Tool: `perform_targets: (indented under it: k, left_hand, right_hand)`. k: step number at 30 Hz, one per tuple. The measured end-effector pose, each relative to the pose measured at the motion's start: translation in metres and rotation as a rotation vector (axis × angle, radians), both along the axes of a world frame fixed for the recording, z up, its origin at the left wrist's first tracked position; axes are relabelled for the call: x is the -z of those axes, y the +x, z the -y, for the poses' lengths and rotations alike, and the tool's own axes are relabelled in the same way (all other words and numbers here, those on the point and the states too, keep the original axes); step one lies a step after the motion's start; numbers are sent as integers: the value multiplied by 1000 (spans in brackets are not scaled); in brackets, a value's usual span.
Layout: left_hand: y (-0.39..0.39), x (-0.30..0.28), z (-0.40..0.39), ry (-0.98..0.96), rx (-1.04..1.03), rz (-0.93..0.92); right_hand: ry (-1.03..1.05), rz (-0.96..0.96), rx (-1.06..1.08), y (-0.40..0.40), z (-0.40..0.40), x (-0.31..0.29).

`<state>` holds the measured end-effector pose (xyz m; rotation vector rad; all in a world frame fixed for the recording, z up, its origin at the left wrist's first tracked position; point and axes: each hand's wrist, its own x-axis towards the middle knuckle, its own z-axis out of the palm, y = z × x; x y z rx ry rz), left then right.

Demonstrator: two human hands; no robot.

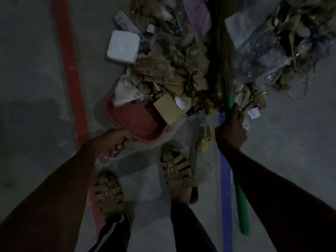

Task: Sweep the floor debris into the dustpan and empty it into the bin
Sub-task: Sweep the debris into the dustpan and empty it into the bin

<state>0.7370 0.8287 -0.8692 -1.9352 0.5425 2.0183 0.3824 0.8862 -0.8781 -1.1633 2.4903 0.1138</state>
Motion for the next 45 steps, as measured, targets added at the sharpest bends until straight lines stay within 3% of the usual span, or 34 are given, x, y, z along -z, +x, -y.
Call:
perform_targets:
  k: [15,23,28,36,45]
  left_hand:
    - [10,23,12,24,72,-32]
    - [9,24,15,122,84,-32]
    - [12,36,17,55,93,-24]
    - [-17,26,35,-130,149,-29]
    - [-33,-11,35,-194,93,-44]
  right_hand:
    - [138,174,-177,23,-62,15]
    - [11,131,-128,16,-65,14]
    - [29,54,-63,-9,-34,28]
    - [111,196,-292,-2,-46,17]
    - [122,216,-218,30,-57,-22]
